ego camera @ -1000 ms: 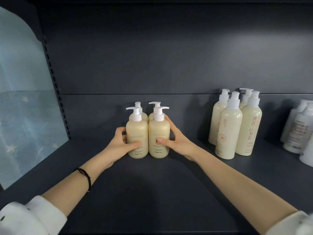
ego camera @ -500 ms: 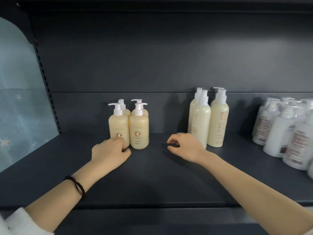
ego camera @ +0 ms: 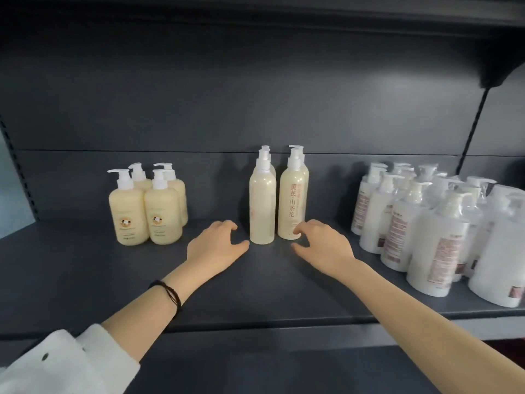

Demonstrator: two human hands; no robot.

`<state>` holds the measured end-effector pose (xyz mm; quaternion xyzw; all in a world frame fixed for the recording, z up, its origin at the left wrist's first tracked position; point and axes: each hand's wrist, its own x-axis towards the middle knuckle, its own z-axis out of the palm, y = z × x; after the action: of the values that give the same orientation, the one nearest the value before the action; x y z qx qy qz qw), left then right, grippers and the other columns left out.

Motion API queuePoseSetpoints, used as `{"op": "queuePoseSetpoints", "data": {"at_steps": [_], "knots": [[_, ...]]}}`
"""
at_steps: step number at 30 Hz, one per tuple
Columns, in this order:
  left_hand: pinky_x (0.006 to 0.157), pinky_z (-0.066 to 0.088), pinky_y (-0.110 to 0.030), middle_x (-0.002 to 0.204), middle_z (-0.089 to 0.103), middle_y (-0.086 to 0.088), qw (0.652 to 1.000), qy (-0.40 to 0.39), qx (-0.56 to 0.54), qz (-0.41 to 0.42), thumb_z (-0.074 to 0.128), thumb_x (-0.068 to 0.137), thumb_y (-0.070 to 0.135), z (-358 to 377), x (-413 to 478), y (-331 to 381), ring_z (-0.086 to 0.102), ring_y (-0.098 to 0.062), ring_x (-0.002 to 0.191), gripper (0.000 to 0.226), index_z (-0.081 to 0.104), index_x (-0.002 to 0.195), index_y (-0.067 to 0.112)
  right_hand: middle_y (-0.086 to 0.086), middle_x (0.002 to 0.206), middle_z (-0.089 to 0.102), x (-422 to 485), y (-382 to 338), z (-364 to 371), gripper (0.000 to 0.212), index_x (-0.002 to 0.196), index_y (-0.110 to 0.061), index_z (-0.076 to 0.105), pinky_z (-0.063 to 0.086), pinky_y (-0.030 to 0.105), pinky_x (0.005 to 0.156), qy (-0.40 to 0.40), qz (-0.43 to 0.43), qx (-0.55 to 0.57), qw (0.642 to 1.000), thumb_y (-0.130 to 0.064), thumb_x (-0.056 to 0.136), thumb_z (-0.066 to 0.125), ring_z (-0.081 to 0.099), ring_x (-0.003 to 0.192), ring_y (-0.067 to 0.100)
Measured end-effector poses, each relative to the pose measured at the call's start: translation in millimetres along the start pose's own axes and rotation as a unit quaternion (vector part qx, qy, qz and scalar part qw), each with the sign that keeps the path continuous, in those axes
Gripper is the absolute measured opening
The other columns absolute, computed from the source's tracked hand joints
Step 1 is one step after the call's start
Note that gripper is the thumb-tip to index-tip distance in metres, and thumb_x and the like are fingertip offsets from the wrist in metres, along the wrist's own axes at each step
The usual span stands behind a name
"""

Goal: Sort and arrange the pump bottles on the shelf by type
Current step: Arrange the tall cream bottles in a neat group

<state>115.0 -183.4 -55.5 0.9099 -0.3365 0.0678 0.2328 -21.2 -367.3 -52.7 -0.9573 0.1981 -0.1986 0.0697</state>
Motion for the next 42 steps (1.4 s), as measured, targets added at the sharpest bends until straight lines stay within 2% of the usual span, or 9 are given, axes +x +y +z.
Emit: {"op": "queuePoseSetpoints", "data": {"at_steps": [6,12,16,20,24,27,30,35,42], "knots": [[0.091,0.05,-0.042,0.139,0.043,0.002,0.985,0.034,-0.17,-0.014,0.067,0.079,0.046,14,41,24,0.052,-0.018,0.117,0.073,0.034,0.141,0.025,0.001,0.127,0.05,28,16,9,0.054,0.135,-0.022,0.041,0.055,0.04,0.08,0.035,0.054,0.121,0.991,-0.038,0.087,0.061,0.057,0.103,0.018],[0.088,0.052,-0.039,0.121,0.052,0.007,0.943,0.075,-0.324,-0.011,0.079,0.071,0.036,31,73,36,0.057,-0.016,0.106,0.071,0.039,0.129,0.023,-0.001,0.127,0.05,69,17,18,0.074,0.136,-0.02,0.035,0.052,0.041,0.089,0.089,0.105,0.291,0.947,-0.043,0.076,0.074,0.055,0.11,0.016],[0.094,0.049,-0.038,0.125,0.052,0.007,0.933,0.044,-0.357,-0.007,0.078,0.075,0.027,42,79,34,0.055,-0.016,0.113,0.077,0.032,0.138,0.022,-0.002,0.124,0.053,83,20,34,0.071,0.134,-0.019,0.034,0.051,0.034,0.088,0.11,0.114,0.362,0.918,-0.032,0.078,0.076,0.055,0.109,0.016],[0.098,0.049,-0.041,0.126,0.057,0.002,0.913,0.019,-0.405,-0.04,0.08,0.074,0.02,42,81,31,0.056,-0.017,0.115,0.078,0.036,0.139,0.023,-0.003,0.118,0.052,85,23,36,0.066,0.132,-0.02,0.036,0.048,0.029,0.089,0.117,0.121,0.42,0.892,-0.021,0.079,0.076,0.053,0.106,0.013],[0.088,0.051,-0.034,0.119,0.054,0.005,0.925,0.073,-0.372,-0.037,0.083,0.069,0.024,40,78,29,0.057,-0.016,0.108,0.076,0.037,0.13,0.023,-0.002,0.116,0.053,84,28,41,0.062,0.118,-0.027,0.037,0.053,0.037,0.088,0.16,0.147,0.396,0.892,-0.025,0.074,0.08,0.055,0.106,0.014],[0.088,0.051,-0.035,0.122,0.05,0.001,0.921,0.104,-0.373,-0.046,0.087,0.064,0.025,41,79,27,0.055,-0.016,0.108,0.081,0.036,0.127,0.021,-0.001,0.119,0.05,83,34,42,0.065,0.122,-0.024,0.038,0.053,0.037,0.088,0.18,0.161,0.375,0.895,-0.029,0.073,0.08,0.054,0.105,0.012],[0.093,0.05,-0.04,0.125,0.045,-0.001,0.919,0.054,-0.385,-0.061,0.086,0.064,0.024,37,80,23,0.053,-0.016,0.111,0.081,0.039,0.13,0.019,-0.001,0.122,0.049,83,38,43,0.067,0.127,-0.021,0.041,0.05,0.03,0.086,0.178,0.159,0.367,0.899,-0.031,0.074,0.08,0.051,0.106,0.01],[0.085,0.044,-0.025,0.123,0.054,0.003,0.904,-0.005,-0.421,-0.071,0.066,0.082,0.006,27,78,14,0.054,-0.013,0.116,0.054,0.043,0.129,0.018,-0.001,0.123,0.049,84,40,45,0.064,0.125,-0.022,0.043,0.047,0.027,0.081,0.177,0.159,0.362,0.901,-0.033,0.073,0.079,0.05,0.102,0.009],[0.091,0.052,-0.035,0.119,0.058,0.005,0.903,0.031,-0.424,-0.064,0.082,0.073,0.019,34,78,9,0.059,-0.011,0.108,0.061,0.045,0.122,0.02,-0.001,0.119,0.05,83,38,42,0.062,0.122,-0.021,0.046,0.046,0.026,0.076,0.191,0.171,0.354,0.899,-0.033,0.072,0.081,0.053,0.102,0.011]]}}
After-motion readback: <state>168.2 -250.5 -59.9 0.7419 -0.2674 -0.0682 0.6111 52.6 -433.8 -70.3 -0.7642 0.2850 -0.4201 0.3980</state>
